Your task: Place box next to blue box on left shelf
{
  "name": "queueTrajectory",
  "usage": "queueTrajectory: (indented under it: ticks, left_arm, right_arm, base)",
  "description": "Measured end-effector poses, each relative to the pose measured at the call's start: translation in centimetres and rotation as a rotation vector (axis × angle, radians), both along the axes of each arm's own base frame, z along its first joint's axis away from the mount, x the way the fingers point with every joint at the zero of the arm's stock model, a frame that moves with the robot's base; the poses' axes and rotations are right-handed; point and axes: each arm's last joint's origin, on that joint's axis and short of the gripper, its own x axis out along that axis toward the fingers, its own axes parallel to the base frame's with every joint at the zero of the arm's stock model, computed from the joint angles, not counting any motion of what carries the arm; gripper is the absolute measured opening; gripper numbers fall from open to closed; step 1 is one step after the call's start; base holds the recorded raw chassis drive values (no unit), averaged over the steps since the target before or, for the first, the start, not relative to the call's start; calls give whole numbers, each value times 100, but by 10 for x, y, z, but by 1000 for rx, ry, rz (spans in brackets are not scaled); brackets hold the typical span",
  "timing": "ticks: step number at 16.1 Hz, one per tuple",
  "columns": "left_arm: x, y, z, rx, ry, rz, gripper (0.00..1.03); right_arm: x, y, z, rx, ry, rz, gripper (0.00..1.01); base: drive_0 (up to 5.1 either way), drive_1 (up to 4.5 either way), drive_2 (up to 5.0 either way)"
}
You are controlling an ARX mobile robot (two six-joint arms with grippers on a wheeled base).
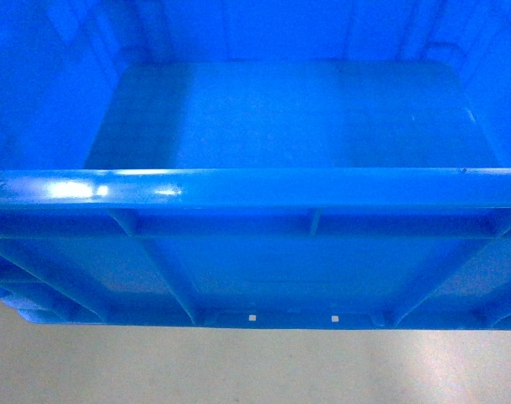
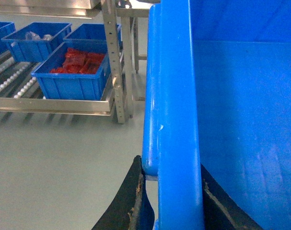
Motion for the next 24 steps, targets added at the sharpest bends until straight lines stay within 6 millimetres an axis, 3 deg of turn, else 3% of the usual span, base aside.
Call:
queueTrajectory:
  ticks: [17,24]
  left_arm:
    - [0,0,0,0,0,-2,18]
    - [0,0,0,-1,2,-2,18]
  right_arm:
    - [0,0,0,0,1,0,21]
    - [0,0,0,-1,3,-1,21]
  base:
    - [5,411,-401]
    - [-145,68,68]
